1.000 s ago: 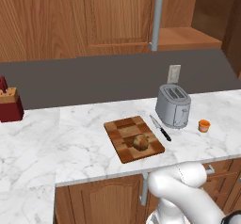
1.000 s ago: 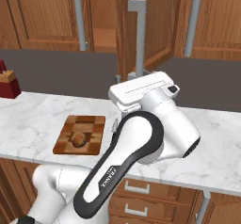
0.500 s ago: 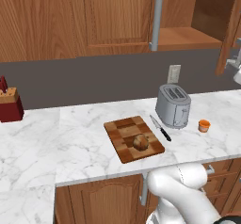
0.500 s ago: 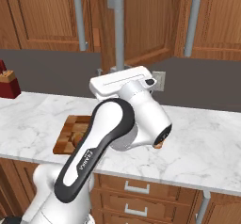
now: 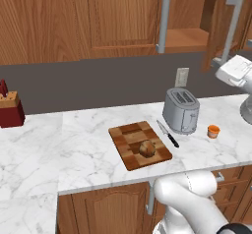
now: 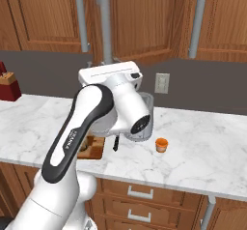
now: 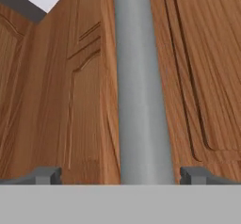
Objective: Pick the bread, place it on the cutting board, pick the jam, place it on the counter, and close the cabinet.
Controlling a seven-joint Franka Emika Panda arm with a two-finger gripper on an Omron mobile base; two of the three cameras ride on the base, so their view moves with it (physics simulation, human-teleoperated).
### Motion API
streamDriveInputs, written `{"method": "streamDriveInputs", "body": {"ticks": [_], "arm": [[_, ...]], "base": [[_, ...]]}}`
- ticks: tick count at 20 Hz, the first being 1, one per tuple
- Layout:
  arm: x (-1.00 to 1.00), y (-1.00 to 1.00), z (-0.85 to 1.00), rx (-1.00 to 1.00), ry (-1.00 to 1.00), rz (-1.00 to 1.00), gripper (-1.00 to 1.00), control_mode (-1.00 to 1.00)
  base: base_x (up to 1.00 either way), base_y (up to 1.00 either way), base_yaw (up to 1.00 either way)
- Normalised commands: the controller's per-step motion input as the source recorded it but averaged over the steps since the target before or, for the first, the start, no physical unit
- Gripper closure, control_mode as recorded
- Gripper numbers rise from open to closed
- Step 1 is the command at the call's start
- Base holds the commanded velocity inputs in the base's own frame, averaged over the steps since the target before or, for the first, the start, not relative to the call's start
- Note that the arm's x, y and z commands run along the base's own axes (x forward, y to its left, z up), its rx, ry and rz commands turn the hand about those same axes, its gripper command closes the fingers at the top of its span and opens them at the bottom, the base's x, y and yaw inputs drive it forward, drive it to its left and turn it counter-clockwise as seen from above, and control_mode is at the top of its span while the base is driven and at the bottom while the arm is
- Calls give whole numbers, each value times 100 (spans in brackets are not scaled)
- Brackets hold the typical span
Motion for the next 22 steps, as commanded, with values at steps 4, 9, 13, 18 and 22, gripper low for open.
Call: {"method": "streamDriveInputs", "body": {"ticks": [4,9,13,18,22], "arm": [[74,3,0,2,2,0,-100,-100],[68,10,0,0,2,0,-100,-100],[55,32,0,0,3,0,-100,-100],[50,37,0,0,4,-1,-100,-100],[39,38,0,0,1,-4,-100,-100]], "base": [[0,0,0],[0,0,0],[0,0,0],[0,0,0],[0,0,0]]}}
